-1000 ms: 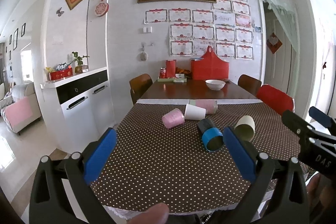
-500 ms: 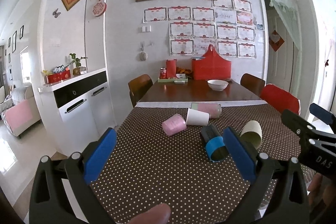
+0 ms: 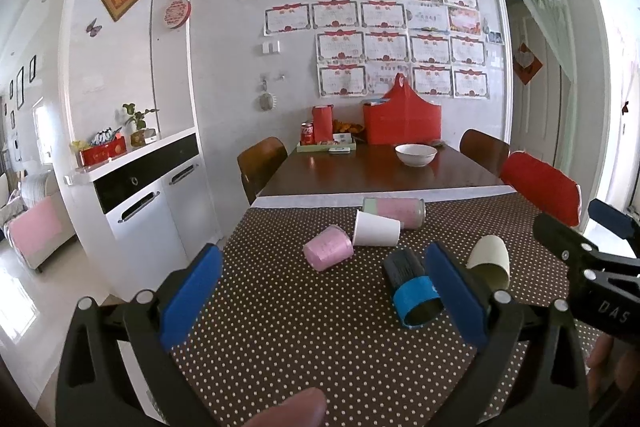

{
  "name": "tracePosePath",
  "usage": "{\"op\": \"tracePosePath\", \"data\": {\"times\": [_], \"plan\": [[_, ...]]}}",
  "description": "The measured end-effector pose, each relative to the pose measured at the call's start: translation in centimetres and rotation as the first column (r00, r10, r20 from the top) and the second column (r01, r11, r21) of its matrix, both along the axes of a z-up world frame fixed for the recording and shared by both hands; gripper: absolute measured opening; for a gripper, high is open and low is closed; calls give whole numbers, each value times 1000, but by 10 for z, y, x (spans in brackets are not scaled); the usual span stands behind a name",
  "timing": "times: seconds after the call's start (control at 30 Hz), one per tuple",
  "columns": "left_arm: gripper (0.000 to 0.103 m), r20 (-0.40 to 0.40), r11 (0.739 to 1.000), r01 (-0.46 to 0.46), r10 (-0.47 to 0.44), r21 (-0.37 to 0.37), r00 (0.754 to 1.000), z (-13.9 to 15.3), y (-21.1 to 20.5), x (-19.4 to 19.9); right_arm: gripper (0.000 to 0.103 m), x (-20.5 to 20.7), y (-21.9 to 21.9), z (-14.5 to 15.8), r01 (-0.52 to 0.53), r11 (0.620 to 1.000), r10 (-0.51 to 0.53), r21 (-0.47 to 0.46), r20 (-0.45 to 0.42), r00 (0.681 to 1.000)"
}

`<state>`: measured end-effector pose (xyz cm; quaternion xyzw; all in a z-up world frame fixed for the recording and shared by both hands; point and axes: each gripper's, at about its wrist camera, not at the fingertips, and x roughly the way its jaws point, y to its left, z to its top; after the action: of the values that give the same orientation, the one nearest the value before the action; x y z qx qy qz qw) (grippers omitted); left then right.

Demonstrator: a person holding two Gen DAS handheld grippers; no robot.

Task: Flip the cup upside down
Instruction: 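Reach the left tool to the pink glass jar and close on it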

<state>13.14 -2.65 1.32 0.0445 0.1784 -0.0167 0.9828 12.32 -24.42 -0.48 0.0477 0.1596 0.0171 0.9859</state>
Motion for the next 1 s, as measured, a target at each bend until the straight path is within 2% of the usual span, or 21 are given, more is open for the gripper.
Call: {"op": "tracePosePath", "data": {"times": [0.3,0.47,0.57,0.67,0.77,0.8,0.87,0.97,1.0], "plan": [[100,-65,996,76,-73,41,995,1,-20,69,97,56,-12,1,8,1000,-7,10,-55,998],[99,-122,987,152,-144,59,982,-3,-36,124,97,99,-25,-9,27,999,-24,27,-114,993],[99,-163,972,221,-207,75,965,-8,-48,162,97,123,-34,-17,42,999,-37,32,-147,988],[99,-220,947,296,-265,126,939,-18,-62,204,97,145,-45,-26,61,997,-54,40,-175,983],[99,-293,901,388,-326,191,899,-30,-79,246,97,165,-56,-37,85,995,-74,47,-206,976],[99,-328,874,436,-356,214,875,-37,-88,264,97,171,-59,-40,94,994,-81,50,-216,973],[99,-369,841,482,-378,246,849,-45,-99,282,97,182,-64,-44,105,993,-89,59,-231,969],[99,-434,772,570,-426,283,794,-61,-121,310,97,197,-72,-54,126,989,-104,73,-255,961],[99,-448,757,587,-436,287,781,-65,-124,314,97,201,-74,-57,130,989,-106,76,-261,960]]}}
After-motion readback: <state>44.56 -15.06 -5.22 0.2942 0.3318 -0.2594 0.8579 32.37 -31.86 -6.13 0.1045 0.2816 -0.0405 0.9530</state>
